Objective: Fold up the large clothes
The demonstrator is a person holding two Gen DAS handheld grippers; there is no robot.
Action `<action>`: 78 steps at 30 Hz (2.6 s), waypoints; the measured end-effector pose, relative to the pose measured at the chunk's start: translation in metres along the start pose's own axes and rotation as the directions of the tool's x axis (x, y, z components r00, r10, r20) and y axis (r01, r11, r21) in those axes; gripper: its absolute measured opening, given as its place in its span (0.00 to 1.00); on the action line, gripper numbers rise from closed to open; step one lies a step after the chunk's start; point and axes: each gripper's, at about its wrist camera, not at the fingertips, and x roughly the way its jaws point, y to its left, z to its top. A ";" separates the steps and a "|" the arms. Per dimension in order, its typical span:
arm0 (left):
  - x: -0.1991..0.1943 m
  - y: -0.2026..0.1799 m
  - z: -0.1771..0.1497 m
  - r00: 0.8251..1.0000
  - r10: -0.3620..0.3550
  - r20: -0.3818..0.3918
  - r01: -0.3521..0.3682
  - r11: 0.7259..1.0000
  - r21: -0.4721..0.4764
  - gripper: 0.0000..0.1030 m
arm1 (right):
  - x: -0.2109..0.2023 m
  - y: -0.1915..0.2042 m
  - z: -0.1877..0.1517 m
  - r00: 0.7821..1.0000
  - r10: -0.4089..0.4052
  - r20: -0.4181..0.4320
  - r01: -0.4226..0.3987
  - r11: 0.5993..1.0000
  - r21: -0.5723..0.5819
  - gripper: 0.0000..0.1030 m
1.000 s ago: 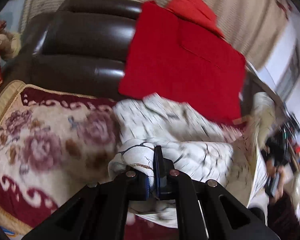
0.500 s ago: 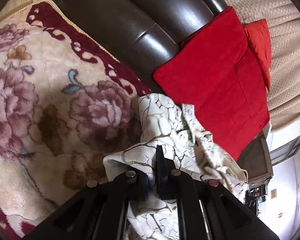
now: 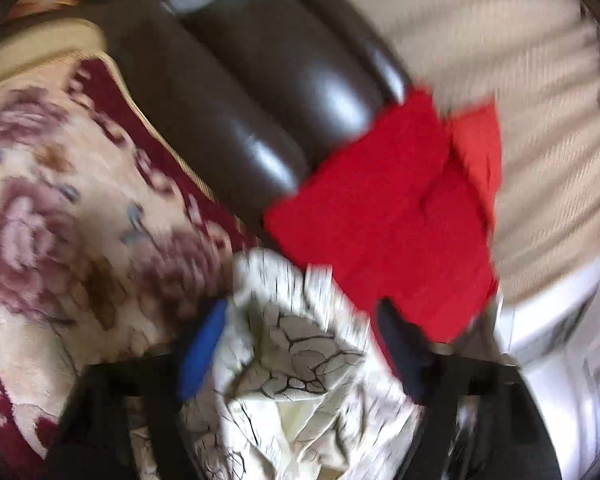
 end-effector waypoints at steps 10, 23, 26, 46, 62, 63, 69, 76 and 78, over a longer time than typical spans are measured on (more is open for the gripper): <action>0.009 -0.037 -0.064 0.947 0.152 -0.282 -0.073 0.959 0.272 0.81 | 0.000 -0.013 -0.027 0.999 0.052 -0.013 -0.050 0.995 0.092 0.73; 0.060 -0.047 -0.060 0.922 0.291 -0.254 -0.208 0.928 0.310 0.43 | 0.029 -0.032 -0.033 0.997 -0.041 -0.067 0.048 0.995 0.092 0.66; 0.056 -0.046 -0.063 0.916 0.285 -0.283 -0.208 0.939 0.273 0.45 | 0.032 -0.034 -0.033 0.996 -0.062 -0.069 0.067 0.995 0.077 0.62; 0.090 -0.087 -0.066 0.885 0.304 -0.353 -0.175 0.920 0.351 0.05 | 0.015 -0.051 -0.026 0.999 0.012 -0.031 -0.007 0.986 0.169 0.62; 0.098 -0.059 0.005 0.931 0.272 -0.244 -0.228 0.954 0.195 0.42 | -0.010 -0.060 0.031 0.978 -0.154 0.144 0.134 0.982 0.136 0.69; 0.092 -0.051 0.002 0.923 0.309 -0.228 -0.264 0.942 0.209 0.51 | -0.023 -0.058 0.041 0.955 -0.210 0.209 0.193 0.976 0.101 0.79; 0.103 -0.016 -0.013 0.852 0.447 -0.273 -0.379 0.885 0.270 0.69 | -0.024 -0.089 0.072 0.932 -0.321 0.169 0.301 0.945 0.130 0.91; 0.115 -0.012 -0.044 0.811 0.520 -0.268 -0.392 0.824 0.410 0.58 | 0.030 -0.087 0.065 0.950 -0.312 -0.018 0.313 0.947 0.075 0.14; 0.114 -0.017 -0.049 0.819 0.505 -0.274 -0.362 0.824 0.437 0.30 | 0.034 -0.077 0.058 0.923 -0.385 -0.006 0.385 0.923 0.009 0.09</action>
